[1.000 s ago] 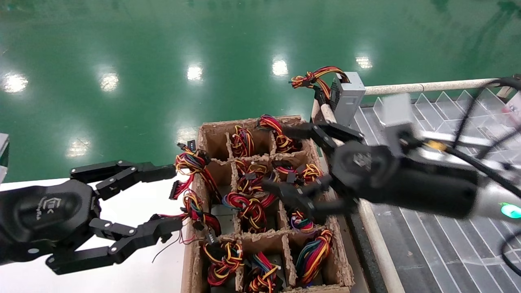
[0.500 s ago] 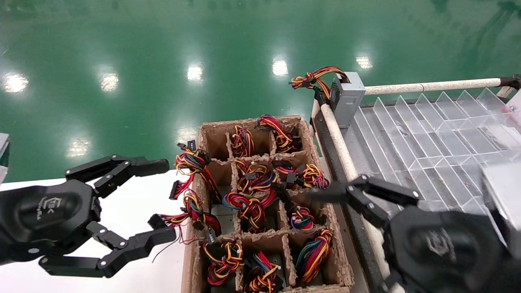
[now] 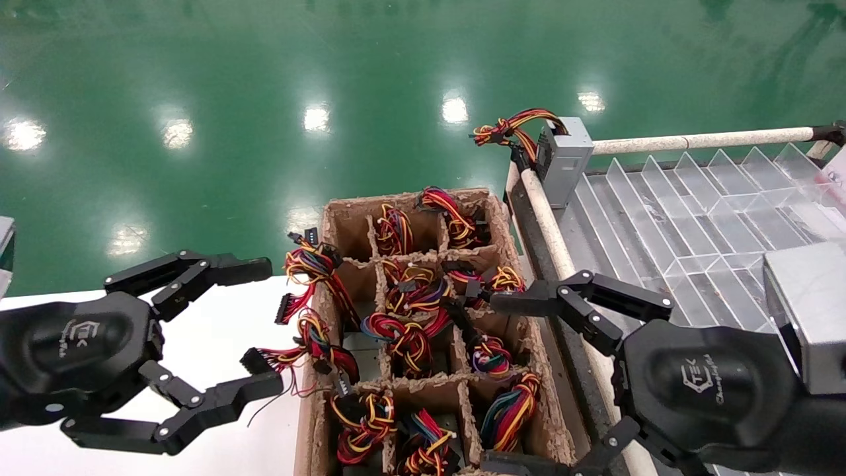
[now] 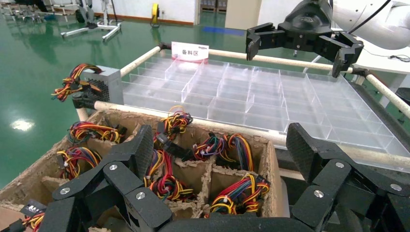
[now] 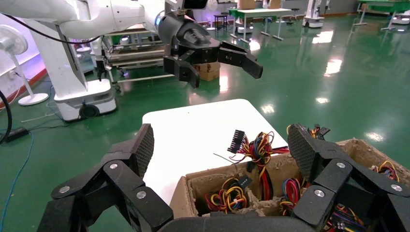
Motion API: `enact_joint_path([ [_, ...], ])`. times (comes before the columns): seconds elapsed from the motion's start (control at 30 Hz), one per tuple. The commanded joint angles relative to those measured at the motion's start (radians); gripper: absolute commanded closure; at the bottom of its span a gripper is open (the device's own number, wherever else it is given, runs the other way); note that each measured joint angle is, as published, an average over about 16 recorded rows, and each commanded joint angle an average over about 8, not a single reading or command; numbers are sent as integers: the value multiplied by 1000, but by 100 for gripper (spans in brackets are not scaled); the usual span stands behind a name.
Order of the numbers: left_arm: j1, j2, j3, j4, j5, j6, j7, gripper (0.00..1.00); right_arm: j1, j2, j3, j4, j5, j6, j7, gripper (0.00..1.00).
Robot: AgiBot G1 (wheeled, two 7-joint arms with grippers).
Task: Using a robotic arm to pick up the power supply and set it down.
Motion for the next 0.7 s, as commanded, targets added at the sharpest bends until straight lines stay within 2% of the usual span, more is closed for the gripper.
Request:
enact_joint_path([
  [0.03, 0, 0, 0, 0, 0, 0, 0, 0, 3, -2, -4, -3, -1, 3, -1, 0],
  [0.7, 0, 0, 0, 0, 0, 0, 0, 0, 13, -10, -16, -15, -4, 11, -4, 0],
])
